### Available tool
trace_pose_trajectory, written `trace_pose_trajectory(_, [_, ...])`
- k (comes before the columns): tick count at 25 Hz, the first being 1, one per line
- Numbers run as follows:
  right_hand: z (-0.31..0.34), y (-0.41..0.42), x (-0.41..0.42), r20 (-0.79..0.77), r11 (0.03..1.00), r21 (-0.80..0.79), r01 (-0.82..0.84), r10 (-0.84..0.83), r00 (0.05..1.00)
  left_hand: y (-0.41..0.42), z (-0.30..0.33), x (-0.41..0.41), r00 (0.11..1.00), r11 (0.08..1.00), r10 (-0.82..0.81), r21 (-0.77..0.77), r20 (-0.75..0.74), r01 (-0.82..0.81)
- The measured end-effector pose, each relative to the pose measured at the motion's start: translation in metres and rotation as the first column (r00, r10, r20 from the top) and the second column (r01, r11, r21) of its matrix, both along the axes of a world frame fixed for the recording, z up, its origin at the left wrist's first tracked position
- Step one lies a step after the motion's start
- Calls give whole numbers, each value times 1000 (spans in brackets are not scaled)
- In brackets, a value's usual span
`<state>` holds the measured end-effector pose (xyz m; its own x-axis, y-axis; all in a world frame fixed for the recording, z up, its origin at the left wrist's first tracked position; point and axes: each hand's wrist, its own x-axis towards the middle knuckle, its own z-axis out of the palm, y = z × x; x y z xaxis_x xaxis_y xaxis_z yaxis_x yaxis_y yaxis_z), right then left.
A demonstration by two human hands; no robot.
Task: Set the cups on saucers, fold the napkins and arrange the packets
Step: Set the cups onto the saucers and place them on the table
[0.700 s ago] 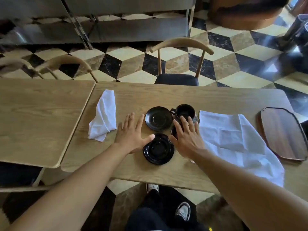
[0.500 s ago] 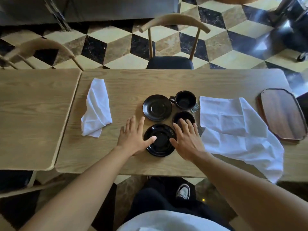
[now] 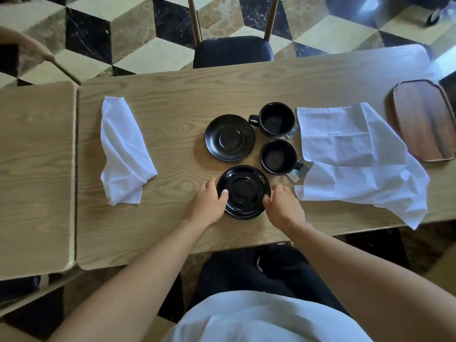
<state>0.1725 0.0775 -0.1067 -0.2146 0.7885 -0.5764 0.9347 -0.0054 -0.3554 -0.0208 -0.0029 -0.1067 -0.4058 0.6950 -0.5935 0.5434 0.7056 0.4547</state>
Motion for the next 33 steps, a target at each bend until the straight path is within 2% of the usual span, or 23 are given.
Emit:
trace_pose_trajectory(3, [-11,-2,-2,-146,983,-106,153,-168,975,3,-8,4,988,994,111,-12,104,-110])
trace_pose_trajectory(5, [-15,-1,-1,-225,963,-150,226,-256,940,6,-12,5,983,989,141,13,118,-144])
trace_pose_trajectory(10, [-20,6,12,-265,902,-290,319,-396,879,11,-11,6,947,960,275,10,167,-280])
trace_pose_trajectory(18, [-24,19,46,-246,918,-293,267,-343,907,12,-9,41,911,935,352,-36,214,-353])
trace_pose_trajectory(26, [-29,30,72,-257,933,-263,248,-315,914,16,-12,67,930,954,298,-32,214,-299])
trace_pose_trajectory(33, [-17,47,76,-183,963,-171,209,-240,953,26,-9,65,933,952,306,-89,187,-294])
